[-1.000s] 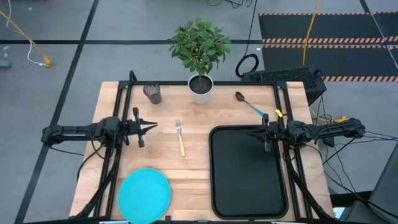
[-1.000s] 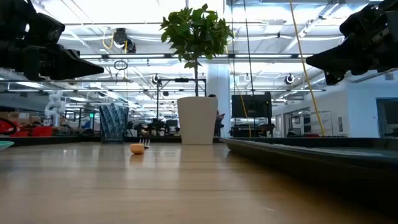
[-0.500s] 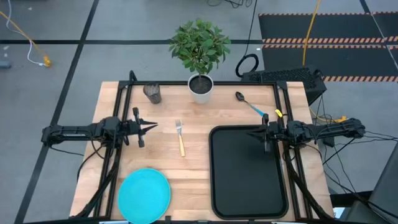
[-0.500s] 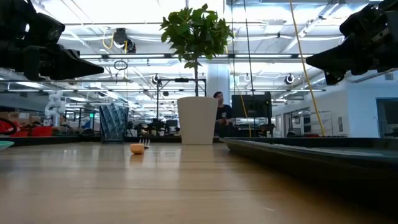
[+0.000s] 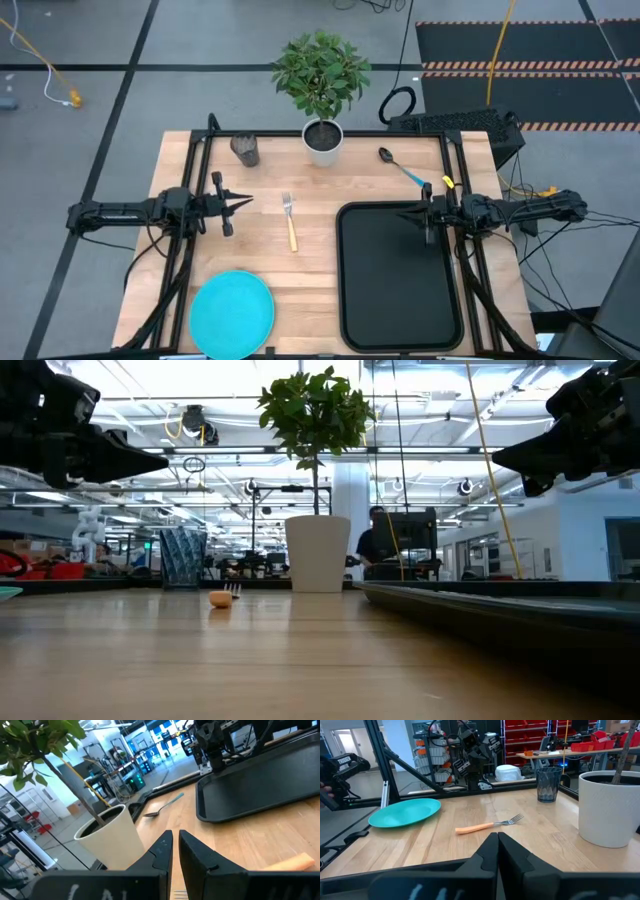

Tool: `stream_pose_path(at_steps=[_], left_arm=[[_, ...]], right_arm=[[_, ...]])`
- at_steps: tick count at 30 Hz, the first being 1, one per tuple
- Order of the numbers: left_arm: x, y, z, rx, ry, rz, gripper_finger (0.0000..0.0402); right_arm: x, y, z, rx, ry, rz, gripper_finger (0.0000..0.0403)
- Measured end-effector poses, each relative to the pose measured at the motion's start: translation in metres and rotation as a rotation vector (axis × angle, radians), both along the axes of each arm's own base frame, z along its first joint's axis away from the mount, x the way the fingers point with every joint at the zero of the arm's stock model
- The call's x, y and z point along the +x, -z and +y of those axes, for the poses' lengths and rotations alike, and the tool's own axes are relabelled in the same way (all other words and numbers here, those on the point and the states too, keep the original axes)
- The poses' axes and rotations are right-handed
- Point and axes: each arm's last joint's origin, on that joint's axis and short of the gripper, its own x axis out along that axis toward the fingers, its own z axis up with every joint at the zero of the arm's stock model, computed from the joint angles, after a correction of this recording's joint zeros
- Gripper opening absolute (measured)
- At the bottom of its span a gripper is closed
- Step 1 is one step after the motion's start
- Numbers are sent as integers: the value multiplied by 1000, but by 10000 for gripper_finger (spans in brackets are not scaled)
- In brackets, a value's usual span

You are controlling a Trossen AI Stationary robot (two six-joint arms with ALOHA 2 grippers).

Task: Pick and place plate/cup/fork/spoon on tray
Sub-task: Put the yellow fork on the black tray

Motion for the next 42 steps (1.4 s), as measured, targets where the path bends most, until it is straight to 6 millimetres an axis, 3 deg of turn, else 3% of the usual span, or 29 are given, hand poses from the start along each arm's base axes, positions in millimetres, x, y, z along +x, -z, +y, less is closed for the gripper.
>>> stream_pose_path(at_steps=[5, 17, 22, 27, 32, 37, 42], left_arm=[[0, -1, 0, -22, 14, -14, 35], [0, -6, -3, -557, 90, -152, 35], [0, -7, -3, -790, 99, -194, 35], [0, -8, -1, -763, 56, -220, 35], [-1, 4, 6, -818, -239, -219, 35], [-1, -10, 15, -847, -394, -474, 35], [2, -13, 15, -696, -357, -421, 35]], right_arm=[[0, -1, 0, 1, 4, -6, 0], [-1, -14, -2, 103, 51, -156, 0], [-3, -25, -6, -127, 202, -233, 0], [-5, -23, -15, -144, 490, -175, 0], [-9, -23, -22, -197, 719, -121, 0], [-11, -28, -23, -283, 760, -117, 0], [-11, -26, -22, -274, 748, -109, 0]])
